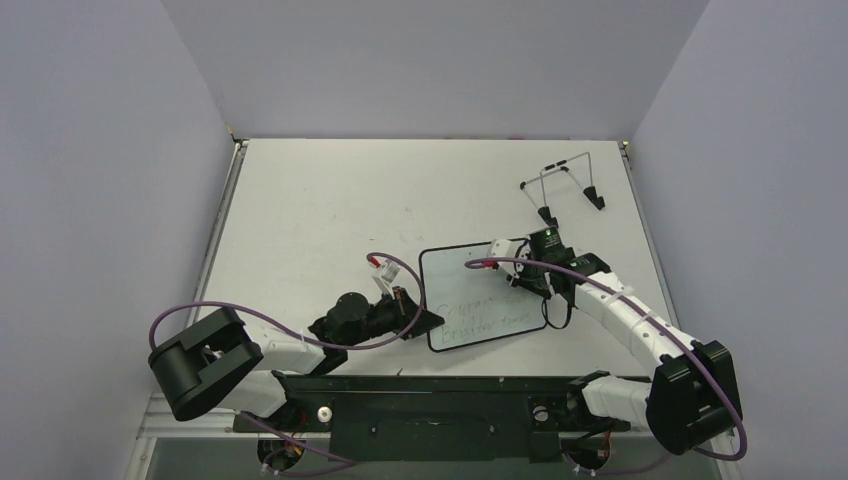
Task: Erase the whiteboard
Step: Erase the whiteboard at the center of the board, then place the whiteboard eraser at the corner of the board, then pass from the left arm to the right, then pass from the right arm to the left
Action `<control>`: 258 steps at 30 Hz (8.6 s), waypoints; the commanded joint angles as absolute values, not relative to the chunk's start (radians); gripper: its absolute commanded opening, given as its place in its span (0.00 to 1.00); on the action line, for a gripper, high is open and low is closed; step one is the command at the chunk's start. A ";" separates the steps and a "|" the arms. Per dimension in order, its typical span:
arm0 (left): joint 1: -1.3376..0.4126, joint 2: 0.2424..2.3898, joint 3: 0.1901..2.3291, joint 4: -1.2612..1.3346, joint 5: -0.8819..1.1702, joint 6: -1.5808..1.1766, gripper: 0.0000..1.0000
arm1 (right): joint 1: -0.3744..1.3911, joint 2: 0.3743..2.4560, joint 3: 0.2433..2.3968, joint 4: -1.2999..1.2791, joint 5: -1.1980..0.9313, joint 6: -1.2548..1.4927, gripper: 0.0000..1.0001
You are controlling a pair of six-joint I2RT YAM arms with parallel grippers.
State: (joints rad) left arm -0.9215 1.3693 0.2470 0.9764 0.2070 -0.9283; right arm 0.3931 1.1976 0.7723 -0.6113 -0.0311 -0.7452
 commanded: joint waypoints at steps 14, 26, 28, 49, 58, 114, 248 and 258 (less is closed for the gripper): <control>-0.915 1.328 0.266 1.071 0.262 -0.867 0.00 | 0.423 1.263 0.788 -0.671 0.125 -0.713 0.00; -0.915 1.344 0.270 1.083 0.266 -0.869 0.00 | 0.473 1.251 0.868 -0.644 -0.083 -0.721 0.00; -0.915 1.346 0.270 1.083 0.265 -0.871 0.00 | 0.518 1.234 0.869 -0.673 -0.168 -0.752 0.00; -0.914 1.382 0.262 1.166 0.253 -0.917 0.00 | 0.485 1.272 0.909 -0.579 -0.324 -0.629 0.00; -0.914 1.338 0.255 1.134 0.244 -0.898 0.00 | 0.555 1.172 0.813 -0.624 -0.310 -0.721 0.00; -0.911 1.162 0.182 1.016 0.149 -0.811 0.00 | 0.169 1.146 0.691 -0.623 -0.351 -0.985 0.00; -0.882 1.188 0.254 1.254 0.385 -0.367 0.30 | 0.570 1.623 1.605 -1.410 -0.665 -1.136 0.00; -0.854 1.354 0.269 1.345 0.458 -0.383 0.00 | 0.572 1.632 1.612 -1.422 -0.672 -1.143 0.00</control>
State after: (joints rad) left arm -0.8612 1.3128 0.2276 1.2407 0.3641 -0.3565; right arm 0.5758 1.6245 1.5913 -1.4799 -0.6384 -1.1481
